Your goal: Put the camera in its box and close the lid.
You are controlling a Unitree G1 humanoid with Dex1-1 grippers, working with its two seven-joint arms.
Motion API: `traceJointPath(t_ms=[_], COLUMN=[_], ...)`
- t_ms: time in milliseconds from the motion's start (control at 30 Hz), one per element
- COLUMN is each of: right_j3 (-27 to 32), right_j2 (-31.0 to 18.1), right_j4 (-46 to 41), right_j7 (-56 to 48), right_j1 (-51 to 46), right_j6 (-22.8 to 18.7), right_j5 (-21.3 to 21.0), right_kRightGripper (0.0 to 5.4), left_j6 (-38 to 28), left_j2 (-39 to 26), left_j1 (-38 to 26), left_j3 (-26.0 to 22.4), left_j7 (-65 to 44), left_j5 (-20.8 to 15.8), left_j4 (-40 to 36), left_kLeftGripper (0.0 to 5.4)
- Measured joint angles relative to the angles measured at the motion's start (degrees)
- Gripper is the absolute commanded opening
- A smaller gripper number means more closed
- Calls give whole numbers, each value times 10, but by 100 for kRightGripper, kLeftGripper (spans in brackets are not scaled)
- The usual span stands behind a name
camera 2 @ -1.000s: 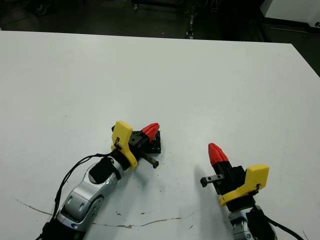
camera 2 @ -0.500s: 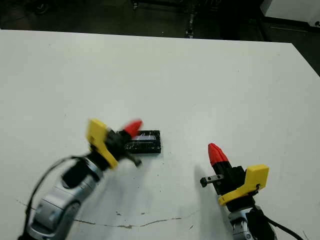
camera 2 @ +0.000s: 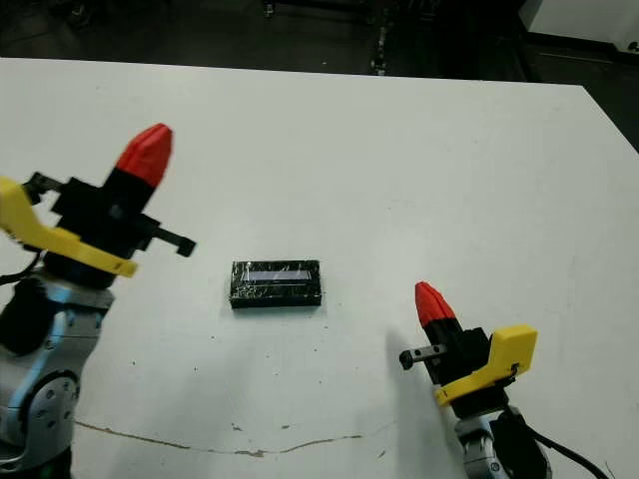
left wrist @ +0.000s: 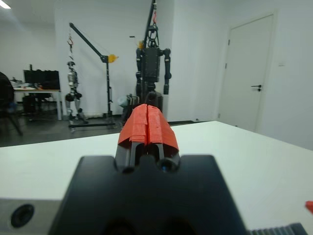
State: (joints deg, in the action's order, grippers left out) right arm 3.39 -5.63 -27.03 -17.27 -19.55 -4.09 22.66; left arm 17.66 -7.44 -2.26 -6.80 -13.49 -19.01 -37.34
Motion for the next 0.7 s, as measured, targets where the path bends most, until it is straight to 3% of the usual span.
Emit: traceJointPath(t_ms=[167,300,533,700], right_j3=[28,39,27,14], right_j2=[2,16,33,38], right_j4=[6,6,9,20], right_j7=[13,45,80,83], right_j1=[54,89,104,107], right_j6=[8,11,12,11], right_j5=[11,9,-27,-39], right_kRightGripper=[0,0,0,0], left_j6=[-20,-73,-162,-186], left_j2=[-4,10,46,76], left_j1=[52,98,162,183], left_j3=[-15,-18,-3,17], left_j7=[3,7,20,45], left_j5=[4,16,43,60], left_j4=[34,76,130,142], left_kLeftGripper=[1,1,1,1])
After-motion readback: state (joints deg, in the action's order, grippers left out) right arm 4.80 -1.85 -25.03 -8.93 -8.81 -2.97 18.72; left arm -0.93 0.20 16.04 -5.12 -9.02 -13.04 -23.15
